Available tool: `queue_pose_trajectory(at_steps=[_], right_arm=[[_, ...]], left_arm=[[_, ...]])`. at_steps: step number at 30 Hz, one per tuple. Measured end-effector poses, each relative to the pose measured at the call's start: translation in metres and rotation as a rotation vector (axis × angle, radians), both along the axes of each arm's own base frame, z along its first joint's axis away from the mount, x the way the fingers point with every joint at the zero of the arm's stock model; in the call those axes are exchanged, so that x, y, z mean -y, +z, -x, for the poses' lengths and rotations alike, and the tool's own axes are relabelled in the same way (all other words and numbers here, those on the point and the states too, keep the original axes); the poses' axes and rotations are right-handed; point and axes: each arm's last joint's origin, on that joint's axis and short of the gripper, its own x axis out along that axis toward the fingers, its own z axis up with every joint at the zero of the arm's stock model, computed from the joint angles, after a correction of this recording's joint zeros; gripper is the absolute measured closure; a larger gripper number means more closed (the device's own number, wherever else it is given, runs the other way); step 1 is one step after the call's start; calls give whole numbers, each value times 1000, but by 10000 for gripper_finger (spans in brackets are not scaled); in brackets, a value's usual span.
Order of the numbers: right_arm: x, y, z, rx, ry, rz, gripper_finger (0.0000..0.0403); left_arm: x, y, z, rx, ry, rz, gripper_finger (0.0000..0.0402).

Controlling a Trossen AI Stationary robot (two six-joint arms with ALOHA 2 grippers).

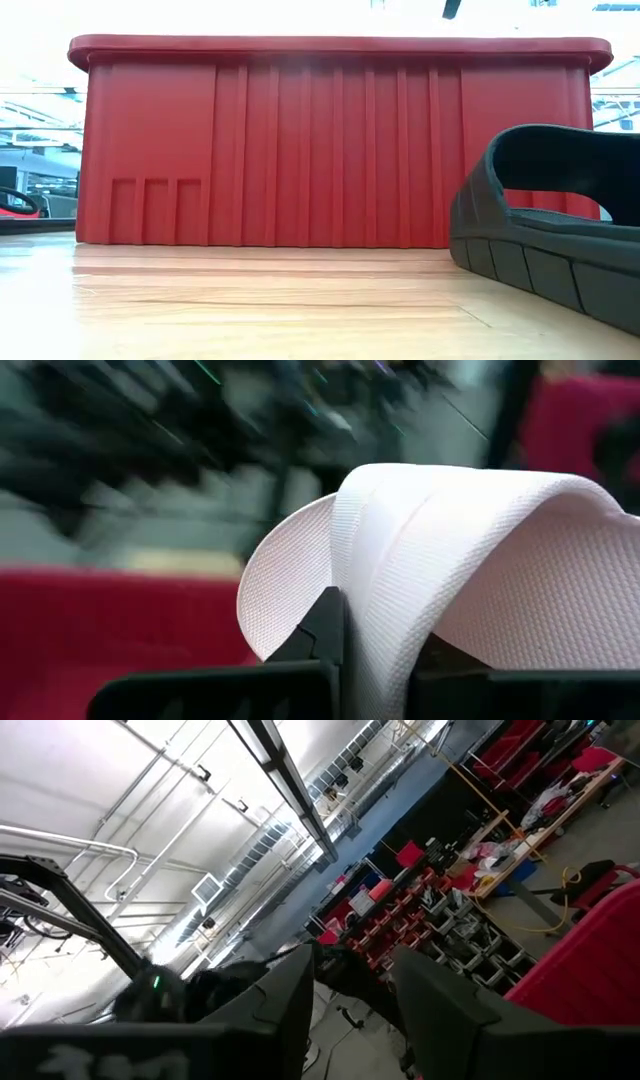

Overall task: Pick and place slides into bin
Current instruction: Put the pink slide into the red bin

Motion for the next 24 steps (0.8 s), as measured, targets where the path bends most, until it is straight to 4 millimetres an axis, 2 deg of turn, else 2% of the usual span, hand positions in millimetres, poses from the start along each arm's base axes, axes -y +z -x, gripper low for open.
queue_pose_trajectory(at_steps=[6,11,15,21,24], right_arm=[[0,0,0,1,0,-3,273],[0,0,0,0,-2,-4,273],[1,0,0,4,-40,-18,273],[4,1,1,14,-135,-23,273],[5,1,2,12,-198,-22,273]], left_arm=[[-34,37,34,99,203,-144,398],[-55,52,59,80,321,-263,389],[-69,51,67,8,390,-346,385],[-86,34,69,-188,444,-442,398],[-97,23,63,-279,502,-480,395]])
